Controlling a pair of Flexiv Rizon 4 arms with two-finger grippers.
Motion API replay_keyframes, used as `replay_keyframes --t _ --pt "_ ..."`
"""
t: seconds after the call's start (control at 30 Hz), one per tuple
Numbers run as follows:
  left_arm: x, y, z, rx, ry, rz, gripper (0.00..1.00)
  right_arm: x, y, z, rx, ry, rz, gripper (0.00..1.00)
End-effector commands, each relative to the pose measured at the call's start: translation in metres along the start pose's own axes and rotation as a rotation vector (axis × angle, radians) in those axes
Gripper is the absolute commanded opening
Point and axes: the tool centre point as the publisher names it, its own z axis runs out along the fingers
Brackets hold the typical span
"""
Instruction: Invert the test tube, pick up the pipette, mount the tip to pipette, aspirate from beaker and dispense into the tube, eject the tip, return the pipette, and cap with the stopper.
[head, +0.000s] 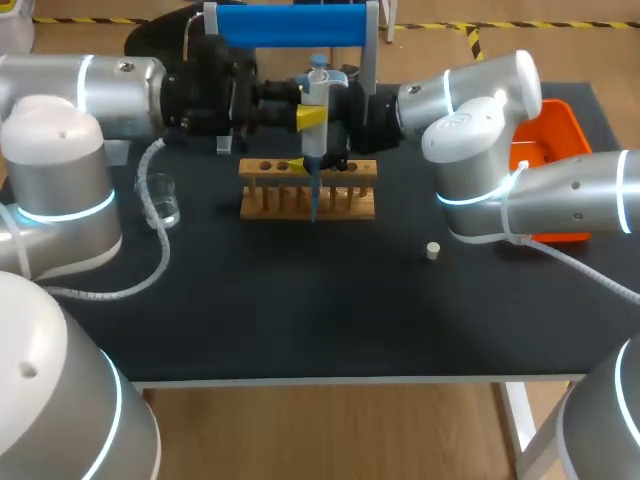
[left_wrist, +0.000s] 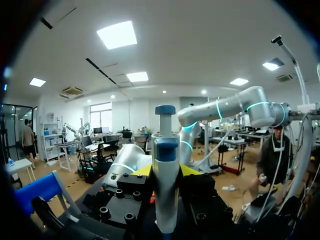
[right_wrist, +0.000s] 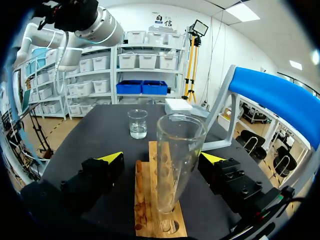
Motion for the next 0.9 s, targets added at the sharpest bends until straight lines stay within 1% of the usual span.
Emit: replay_keyframes --t 0.03,0.27,0.47,0.73,0.9 --pt "-0.013 0.01 0.012 0.014 0.024 0.001 0.0 0.0 0.0 -0.001 0.003 0.001 0.0 1.0" --pt "-0.014 0.013 0.012 0.01 0.014 -0.001 0.0 0.0 0.0 -0.001 0.003 0.001 0.0 1.0" --pt "-0.01 0.016 0.01 0.019 -0.001 -0.005 0.0 0.0 0.0 -0.001 0.003 0.001 0.0 1.0" --pt "-0.009 0.016 0.011 0.021 0.0 -0.006 0.0 0.0 0.0 -0.001 0.003 0.001 0.0 1.0" --pt "-0.009 0.016 0.011 0.021 0.0 -0.006 0.0 -0.003 -0.001 -0.019 -0.008 -0.017 0.009 1.0"
